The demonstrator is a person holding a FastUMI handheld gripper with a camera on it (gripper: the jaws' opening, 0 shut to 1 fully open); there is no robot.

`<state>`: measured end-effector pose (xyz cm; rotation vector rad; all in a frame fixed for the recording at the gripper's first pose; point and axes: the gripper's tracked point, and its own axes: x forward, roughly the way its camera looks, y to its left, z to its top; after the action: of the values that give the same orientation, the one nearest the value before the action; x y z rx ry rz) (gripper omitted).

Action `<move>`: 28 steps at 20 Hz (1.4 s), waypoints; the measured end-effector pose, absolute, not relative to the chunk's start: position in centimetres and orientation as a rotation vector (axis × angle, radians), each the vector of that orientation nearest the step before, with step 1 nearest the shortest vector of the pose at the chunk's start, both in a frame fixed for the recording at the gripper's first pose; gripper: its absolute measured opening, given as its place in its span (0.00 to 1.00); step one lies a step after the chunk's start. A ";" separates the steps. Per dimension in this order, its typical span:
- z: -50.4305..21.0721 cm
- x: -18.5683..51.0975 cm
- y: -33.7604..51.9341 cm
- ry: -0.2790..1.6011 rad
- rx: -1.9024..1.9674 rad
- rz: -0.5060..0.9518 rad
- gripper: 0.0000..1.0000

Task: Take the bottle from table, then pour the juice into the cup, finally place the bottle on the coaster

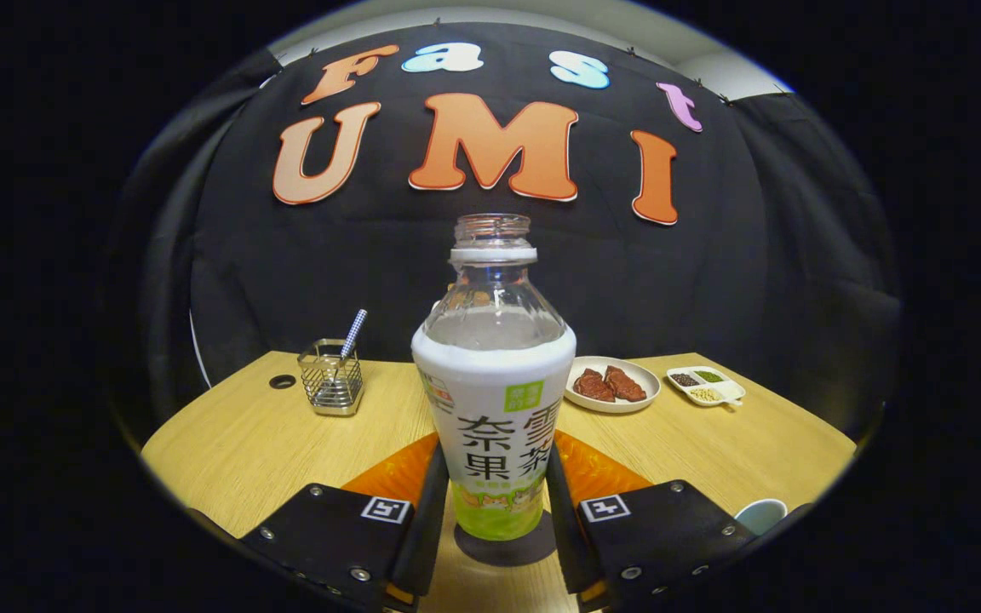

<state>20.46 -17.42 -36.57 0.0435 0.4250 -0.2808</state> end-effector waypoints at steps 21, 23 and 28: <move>-36.5 17.6 -17.8 0.450 0.119 -0.293 0.98; -35.0 16.5 -17.2 0.450 0.101 -0.296 0.98; -28.4 13.5 -14.0 0.379 0.064 -0.245 0.98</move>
<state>13.50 -13.97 -28.43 0.0638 0.3791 -0.2450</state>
